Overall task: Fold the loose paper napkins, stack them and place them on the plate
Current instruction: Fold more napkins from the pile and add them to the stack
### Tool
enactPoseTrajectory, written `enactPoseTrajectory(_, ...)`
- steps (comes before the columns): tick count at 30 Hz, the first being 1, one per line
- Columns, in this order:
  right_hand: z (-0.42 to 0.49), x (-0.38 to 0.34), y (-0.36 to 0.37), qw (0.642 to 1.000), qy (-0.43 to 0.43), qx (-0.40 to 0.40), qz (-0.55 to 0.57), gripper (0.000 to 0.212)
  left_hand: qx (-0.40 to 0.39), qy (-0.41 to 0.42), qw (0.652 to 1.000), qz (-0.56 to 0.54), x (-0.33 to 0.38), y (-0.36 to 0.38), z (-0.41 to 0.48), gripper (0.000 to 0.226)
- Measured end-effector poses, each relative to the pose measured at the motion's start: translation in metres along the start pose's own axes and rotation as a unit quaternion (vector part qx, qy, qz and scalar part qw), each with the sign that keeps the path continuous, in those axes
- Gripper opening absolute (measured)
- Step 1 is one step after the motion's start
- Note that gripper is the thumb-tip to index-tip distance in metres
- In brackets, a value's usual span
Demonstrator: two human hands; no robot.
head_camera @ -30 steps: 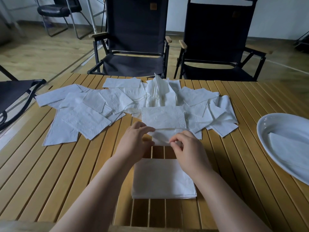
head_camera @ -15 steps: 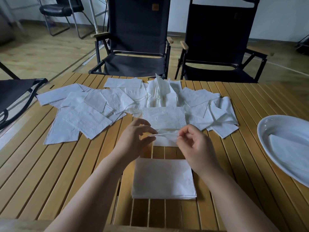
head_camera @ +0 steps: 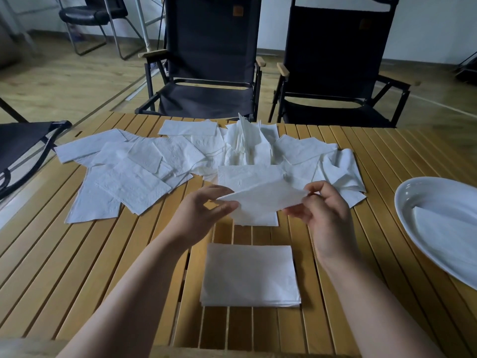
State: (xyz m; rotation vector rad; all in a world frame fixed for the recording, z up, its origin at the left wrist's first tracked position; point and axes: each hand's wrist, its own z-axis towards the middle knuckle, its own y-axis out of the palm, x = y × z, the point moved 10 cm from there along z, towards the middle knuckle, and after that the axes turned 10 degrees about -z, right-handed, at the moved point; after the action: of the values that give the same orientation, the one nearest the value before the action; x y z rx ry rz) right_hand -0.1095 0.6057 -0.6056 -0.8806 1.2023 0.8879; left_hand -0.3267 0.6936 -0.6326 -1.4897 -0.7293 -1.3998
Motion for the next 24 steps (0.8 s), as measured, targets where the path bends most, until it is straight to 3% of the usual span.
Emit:
enactPoseTrajectory(1,0.0,0.002,0.0,0.999,-0.005,-0.009,-0.046,0.005,0.002,0.008,1.0,0.002,0.005,-0.002,-0.002,0.017)
enactPoseTrajectory(4,-0.003,0.004,0.009,0.984,-0.025,-0.063,-0.166,0.036,-0.007,0.003,1.0,0.001,0.009,-0.007,-0.004,0.011)
enactPoseTrajectory(6,-0.003,0.004,0.01,0.98,-0.028,-0.069,-0.187,0.045,-0.034,-0.009,0.999,-0.032,0.011,-0.004,-0.008,0.015)
enactPoseTrajectory(12,-0.004,0.009,0.008,0.987,0.021,-0.046,-0.15,0.028,-0.076,-0.059,0.992,-0.075,0.01,0.006,-0.016,0.014)
enactPoseTrajectory(15,-0.006,0.019,0.005,0.99,0.069,-0.031,-0.119,0.051,-0.075,-0.1,0.99,-0.066,0.001,0.004,-0.017,0.019)
enactPoseTrajectory(17,-0.007,0.018,0.005,0.988,0.083,-0.016,-0.13,0.053,-0.059,-0.121,0.989,-0.054,-0.003,0.0,-0.017,0.02)
enactPoseTrajectory(21,-0.002,0.011,0.01,0.975,0.022,-0.025,-0.219,0.046,-0.057,-0.138,0.987,-0.054,-0.003,0.001,-0.02,0.025)
enactPoseTrajectory(24,0.0,0.015,0.006,0.967,0.024,-0.029,-0.252,0.037,-0.063,-0.143,0.986,-0.051,0.0,-0.001,-0.022,0.027)
